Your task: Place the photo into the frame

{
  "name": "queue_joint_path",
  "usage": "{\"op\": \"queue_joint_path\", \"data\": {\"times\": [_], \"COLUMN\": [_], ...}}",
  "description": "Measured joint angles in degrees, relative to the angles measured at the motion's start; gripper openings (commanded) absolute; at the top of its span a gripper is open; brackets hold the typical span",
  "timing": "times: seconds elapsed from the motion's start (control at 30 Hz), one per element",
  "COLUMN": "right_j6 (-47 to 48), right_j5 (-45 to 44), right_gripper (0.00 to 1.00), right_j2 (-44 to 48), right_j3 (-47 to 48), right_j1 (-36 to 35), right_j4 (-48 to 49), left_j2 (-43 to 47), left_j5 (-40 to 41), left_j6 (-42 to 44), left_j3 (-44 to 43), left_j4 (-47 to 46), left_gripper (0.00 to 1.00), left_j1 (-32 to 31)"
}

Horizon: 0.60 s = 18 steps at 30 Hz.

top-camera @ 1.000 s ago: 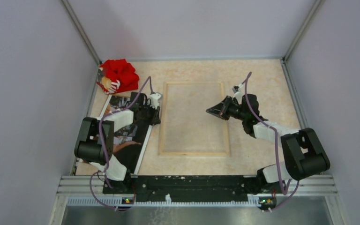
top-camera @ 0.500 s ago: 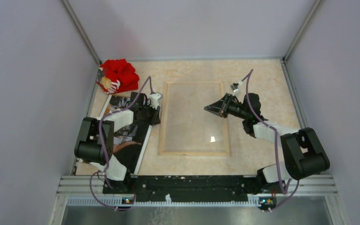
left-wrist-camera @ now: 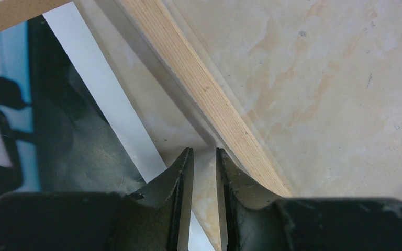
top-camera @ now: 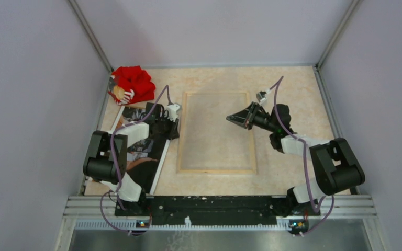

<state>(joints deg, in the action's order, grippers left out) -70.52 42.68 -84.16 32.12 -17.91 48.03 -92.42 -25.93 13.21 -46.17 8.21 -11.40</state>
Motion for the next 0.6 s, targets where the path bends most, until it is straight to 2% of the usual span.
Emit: {"op": "queue_joint_path", "data": {"times": [0.37, 0.6], "right_j6": [-1.0, 2.1], "right_j5": [-0.5, 0.3], "right_gripper": [0.00, 0.00], "right_j2": [-1.6, -3.2], "right_j3": [1.6, 6.3], "right_j1": [-1.6, -1.8], "right_j4": [1.2, -2.3], "left_j2": [0.0, 0.0], "left_j5": [0.0, 0.0], "left_j6": [0.0, 0.0], "left_j3": [0.0, 0.0], "left_j4": [0.0, 0.0], "left_gripper": [0.29, 0.29], "left_j1": [0.0, 0.0]}}
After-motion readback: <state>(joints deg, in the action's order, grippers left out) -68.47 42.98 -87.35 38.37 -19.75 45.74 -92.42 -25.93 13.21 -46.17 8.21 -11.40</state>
